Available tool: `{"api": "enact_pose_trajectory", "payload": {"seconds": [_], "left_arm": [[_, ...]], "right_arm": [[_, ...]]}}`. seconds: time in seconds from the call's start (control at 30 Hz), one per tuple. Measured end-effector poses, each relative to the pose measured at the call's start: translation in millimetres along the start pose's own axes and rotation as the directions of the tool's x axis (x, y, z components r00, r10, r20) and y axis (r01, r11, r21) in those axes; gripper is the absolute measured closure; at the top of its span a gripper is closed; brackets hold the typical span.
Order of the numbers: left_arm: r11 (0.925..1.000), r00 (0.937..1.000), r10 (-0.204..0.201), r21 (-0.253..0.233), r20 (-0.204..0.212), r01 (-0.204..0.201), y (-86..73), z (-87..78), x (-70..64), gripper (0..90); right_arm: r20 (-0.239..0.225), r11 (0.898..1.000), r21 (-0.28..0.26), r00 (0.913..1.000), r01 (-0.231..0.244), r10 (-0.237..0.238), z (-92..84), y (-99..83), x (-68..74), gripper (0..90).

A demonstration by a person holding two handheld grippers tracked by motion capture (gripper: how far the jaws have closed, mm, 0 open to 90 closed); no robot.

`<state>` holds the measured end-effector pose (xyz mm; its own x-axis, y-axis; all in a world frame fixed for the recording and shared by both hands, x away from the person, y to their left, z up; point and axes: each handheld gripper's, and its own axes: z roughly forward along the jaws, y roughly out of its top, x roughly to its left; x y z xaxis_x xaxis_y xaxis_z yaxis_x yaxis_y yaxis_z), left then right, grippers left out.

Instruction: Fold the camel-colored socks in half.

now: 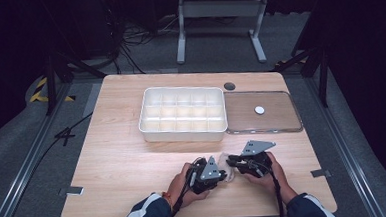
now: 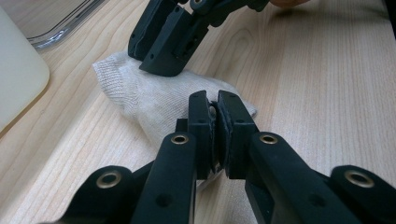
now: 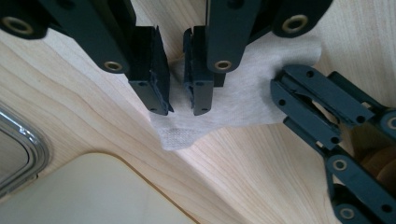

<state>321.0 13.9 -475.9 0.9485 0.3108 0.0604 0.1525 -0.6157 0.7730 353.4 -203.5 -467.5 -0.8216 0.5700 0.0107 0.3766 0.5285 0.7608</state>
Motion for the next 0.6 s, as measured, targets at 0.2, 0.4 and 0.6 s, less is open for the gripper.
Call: {"api": "enact_pose_trajectory", "payload": {"seconds": [0.2, 0.4, 0.6], "left_arm": [[0.9997, 0.9997, 0.022, 0.011, 0.013, -0.022, 5.1, 1.7, -4.3, 83.4], [0.9971, 0.9973, 0.068, 0.032, 0.028, -0.069, 8.6, 3.0, -9.8, 82.1], [0.9975, 0.9971, 0.068, 0.016, 0.033, -0.069, 5.6, 4.6, -9.9, 82.2]], "right_arm": [[0.007, 1.0, 0.005, 0.9998, 0.016, -0.016, 5.2, 1.1, 0.4, 79.9], [0.019, 0.999, 0.014, 0.9993, 0.033, -0.033, 6.3, 1.8, 2.9, 81.5], [0.041, 0.999, 0.019, 0.9985, 0.036, -0.036, 6.6, 0.8, 2.6, 79.0]]}}
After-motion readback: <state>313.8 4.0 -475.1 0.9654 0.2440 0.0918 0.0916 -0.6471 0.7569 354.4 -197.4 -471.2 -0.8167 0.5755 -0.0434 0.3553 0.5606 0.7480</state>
